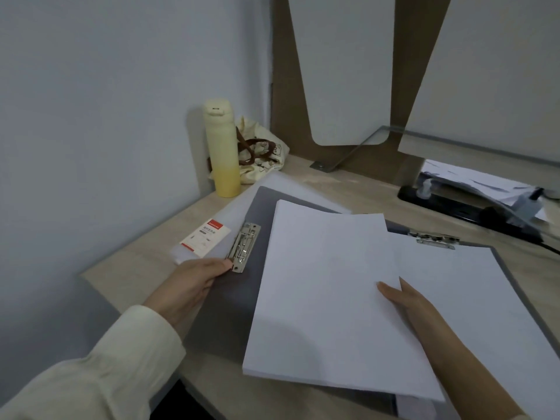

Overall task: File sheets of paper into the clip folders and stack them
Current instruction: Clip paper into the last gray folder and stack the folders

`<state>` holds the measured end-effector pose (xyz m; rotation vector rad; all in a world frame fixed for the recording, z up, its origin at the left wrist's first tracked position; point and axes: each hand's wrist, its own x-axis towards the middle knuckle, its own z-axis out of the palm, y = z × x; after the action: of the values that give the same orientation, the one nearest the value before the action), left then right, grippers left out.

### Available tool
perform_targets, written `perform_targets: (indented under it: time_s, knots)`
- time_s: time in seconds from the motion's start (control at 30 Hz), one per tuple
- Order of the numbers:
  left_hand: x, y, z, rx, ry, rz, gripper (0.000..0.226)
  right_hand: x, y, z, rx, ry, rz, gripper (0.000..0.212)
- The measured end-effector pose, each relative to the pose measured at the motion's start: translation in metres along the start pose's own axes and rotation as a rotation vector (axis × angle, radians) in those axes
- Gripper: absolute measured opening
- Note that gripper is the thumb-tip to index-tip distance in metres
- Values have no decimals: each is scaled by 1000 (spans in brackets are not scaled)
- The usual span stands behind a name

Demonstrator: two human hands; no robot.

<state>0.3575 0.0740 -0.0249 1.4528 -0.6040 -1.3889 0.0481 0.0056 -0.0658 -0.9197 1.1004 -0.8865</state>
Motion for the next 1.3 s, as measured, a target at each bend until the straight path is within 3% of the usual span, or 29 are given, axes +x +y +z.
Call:
perform_targets:
  time_s: [0.07, 0.37, 0.5, 0.67, 0.87, 1.07, 1.3]
  knots:
    - [0, -3, -1, 21, -8, 4, 21, -1, 1, -3, -3, -12, 12, 28]
    - [9, 23, 11, 151, -89, -64, 36, -9, 1, -6, -59, -26, 9, 28]
    - [21, 48, 26, 291, -81, 66, 29, -12, 1, -5, -67, 0, 8, 29]
    - [49, 60, 29, 581, 42, 170, 59, -15, -1, -1, -88, 46, -5, 30]
    - [61, 54, 31, 640, 62, 237, 9, -15, -3, 14, -58, 53, -33, 27]
    - [54, 53, 17, 454, -50, 129, 13, -11, -2, 40, -74, 72, -38, 34]
    - [50, 49, 14, 408, -111, 135, 11, -13, -5, 50, -88, 93, -22, 30]
